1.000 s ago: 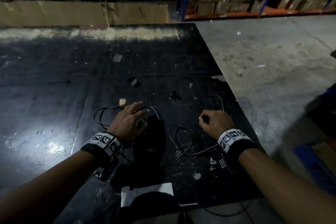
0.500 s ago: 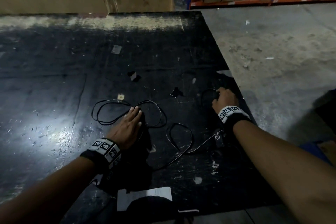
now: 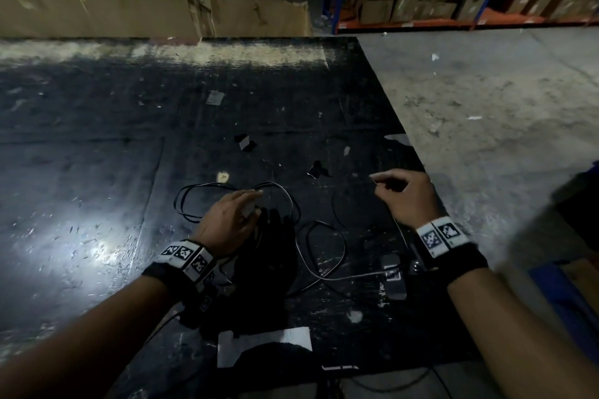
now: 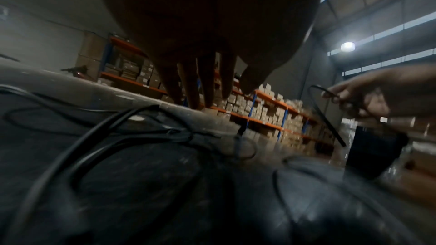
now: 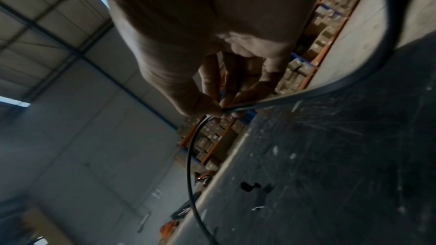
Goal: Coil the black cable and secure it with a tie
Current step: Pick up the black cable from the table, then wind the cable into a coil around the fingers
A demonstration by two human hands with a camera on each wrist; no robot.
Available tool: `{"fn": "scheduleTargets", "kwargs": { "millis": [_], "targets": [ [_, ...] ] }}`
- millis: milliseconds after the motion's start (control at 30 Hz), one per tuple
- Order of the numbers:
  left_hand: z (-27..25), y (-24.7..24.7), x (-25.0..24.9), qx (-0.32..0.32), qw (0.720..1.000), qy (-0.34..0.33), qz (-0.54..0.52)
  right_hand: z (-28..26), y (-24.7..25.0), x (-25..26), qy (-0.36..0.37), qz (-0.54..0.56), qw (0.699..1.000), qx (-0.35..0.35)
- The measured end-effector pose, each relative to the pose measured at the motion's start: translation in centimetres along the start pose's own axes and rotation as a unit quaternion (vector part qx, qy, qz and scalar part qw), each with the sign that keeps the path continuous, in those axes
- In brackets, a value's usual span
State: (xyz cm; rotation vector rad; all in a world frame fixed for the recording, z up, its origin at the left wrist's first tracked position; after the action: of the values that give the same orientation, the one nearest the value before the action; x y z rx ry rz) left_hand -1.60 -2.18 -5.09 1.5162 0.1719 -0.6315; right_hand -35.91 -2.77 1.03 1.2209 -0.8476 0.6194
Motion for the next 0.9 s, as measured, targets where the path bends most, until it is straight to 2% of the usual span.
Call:
{"fn": "scheduleTargets", "kwargs": {
  "millis": [67, 100, 200, 300, 433, 600, 700, 800, 900],
  "targets": [
    [-0.5, 1.5, -1.7, -0.037, 0.996, -0.011, -0.078, -1.3, 0.3, 1.8, 0.034, 0.021, 0.999, 0.007],
    [-0.7, 2.1, -2.7, -0.032, 0.991, -0.009, -0.131, -1.9, 0.3, 2.7, 0.047, 0.031, 0.998, 0.011],
    [-1.3, 2.9, -6.0, 0.057, 0.963, -0.008, -0.263, -3.2, 0.4, 5.5, 0.071, 0.073, 0.994, 0.028],
    [-2.0, 3.1, -9.3, 0.153, 0.921, -0.025, -0.357, -3.9, 0.4, 8.1, 0.094, 0.121, 0.987, 0.049],
    [-3.2, 4.8, -12.3, 0.15, 0.884, -0.038, -0.441, -3.7, 0.1, 9.8, 0.103, 0.162, 0.98, 0.048],
    [-4.7, 7.8, -13.7, 0.101, 0.781, -0.022, -0.616, -3.5, -0.6, 10.4, 0.122, 0.147, 0.981, 0.039],
    [-4.4, 9.7, -13.8, 0.063, 0.726, -0.007, -0.684, -4.0, -1.9, 10.5, 0.133, 0.163, 0.974, 0.079],
    [-3.8, 11.8, -13.9, 0.054, 0.658, 0.003, -0.751, -4.8, -3.3, 10.4, 0.123, 0.203, 0.964, 0.12],
    [-3.1, 13.7, -13.5, 0.039, 0.618, -0.013, -0.785, -5.5, -4.5, 10.5, 0.112, 0.229, 0.955, 0.149]
  ]
}}
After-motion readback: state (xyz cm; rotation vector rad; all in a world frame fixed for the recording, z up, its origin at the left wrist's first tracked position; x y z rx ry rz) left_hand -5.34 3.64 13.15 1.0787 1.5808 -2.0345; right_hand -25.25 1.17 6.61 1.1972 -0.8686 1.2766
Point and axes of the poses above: each hand's wrist, its own z-axis towards the middle knuckle, its own y-axis out of the back of the hand, x = y × z, the point moved 3 cm from there along z, towards the middle knuckle, and after that the axes turned 2 degrees about z, right-handed, at the moved point
